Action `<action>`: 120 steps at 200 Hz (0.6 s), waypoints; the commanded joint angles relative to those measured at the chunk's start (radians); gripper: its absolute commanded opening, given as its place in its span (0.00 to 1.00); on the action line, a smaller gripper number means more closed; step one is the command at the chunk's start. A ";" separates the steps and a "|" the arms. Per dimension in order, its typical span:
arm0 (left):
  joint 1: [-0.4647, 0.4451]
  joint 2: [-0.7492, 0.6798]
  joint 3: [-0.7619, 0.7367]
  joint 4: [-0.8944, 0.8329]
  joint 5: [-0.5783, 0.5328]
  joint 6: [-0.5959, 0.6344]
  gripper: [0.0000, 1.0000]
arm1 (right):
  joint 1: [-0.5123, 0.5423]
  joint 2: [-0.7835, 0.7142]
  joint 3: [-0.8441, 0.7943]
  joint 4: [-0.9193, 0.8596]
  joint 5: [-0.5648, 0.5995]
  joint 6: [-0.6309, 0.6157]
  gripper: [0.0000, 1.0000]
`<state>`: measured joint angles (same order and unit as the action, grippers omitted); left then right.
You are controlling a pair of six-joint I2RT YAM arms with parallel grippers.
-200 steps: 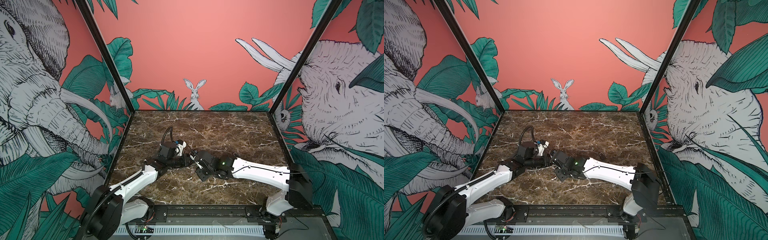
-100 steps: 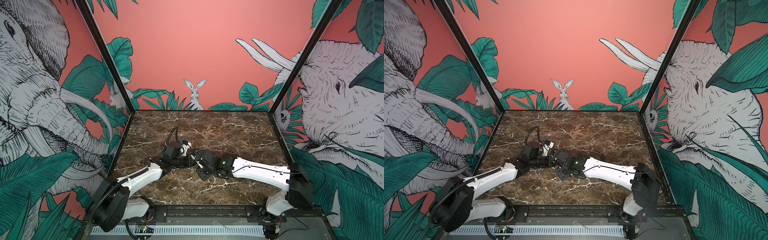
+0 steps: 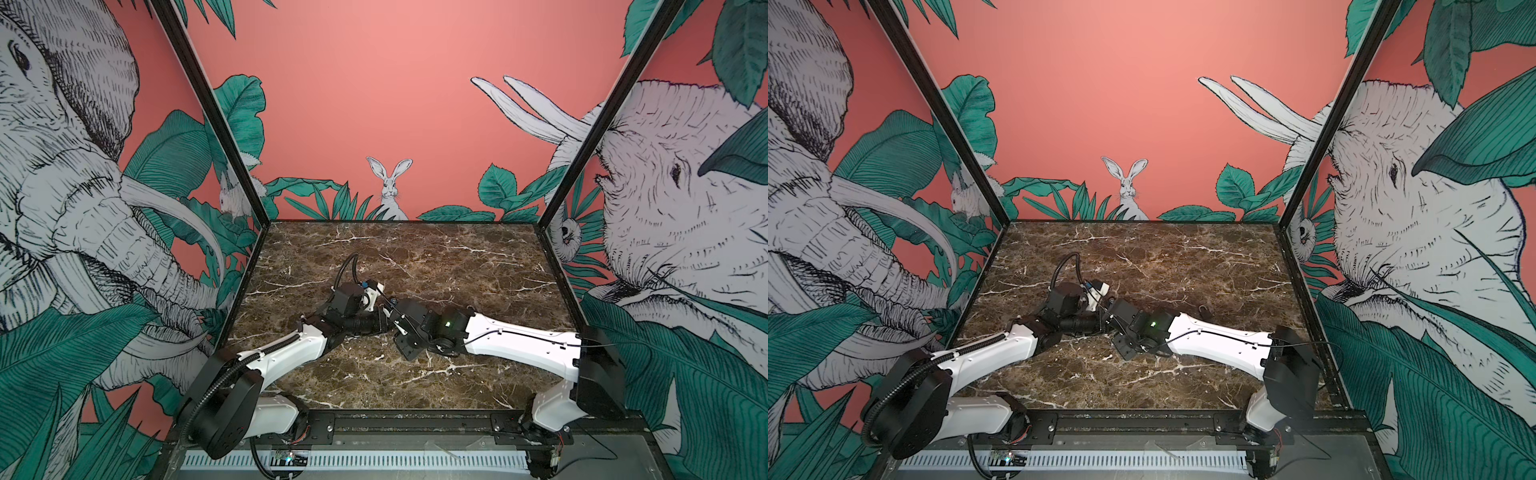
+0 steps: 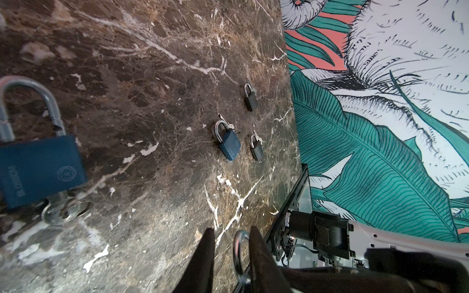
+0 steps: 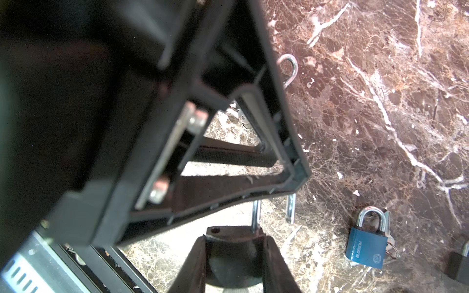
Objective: Lock with the key
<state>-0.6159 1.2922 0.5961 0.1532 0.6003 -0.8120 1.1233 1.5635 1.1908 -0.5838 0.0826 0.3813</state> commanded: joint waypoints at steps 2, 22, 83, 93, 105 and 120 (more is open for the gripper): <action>-0.018 0.009 0.028 0.037 0.025 -0.005 0.27 | 0.005 -0.028 0.038 0.042 -0.003 -0.014 0.10; -0.019 0.015 0.024 0.046 0.031 -0.011 0.26 | 0.004 -0.036 0.031 0.047 -0.001 -0.013 0.10; -0.018 0.029 0.018 0.090 0.045 -0.045 0.19 | 0.004 -0.057 0.002 0.072 0.010 -0.004 0.10; -0.019 0.026 0.018 0.092 0.045 -0.048 0.16 | 0.004 -0.057 0.000 0.073 0.011 -0.001 0.10; -0.018 0.023 0.018 0.092 0.045 -0.048 0.16 | 0.005 -0.059 -0.003 0.073 0.013 0.000 0.10; -0.019 0.023 0.019 0.091 0.048 -0.051 0.18 | 0.004 -0.061 -0.006 0.074 0.014 0.000 0.10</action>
<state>-0.6281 1.3209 0.5961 0.2226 0.6357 -0.8505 1.1252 1.5379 1.1900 -0.5663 0.0925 0.3885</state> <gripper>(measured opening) 0.161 0.295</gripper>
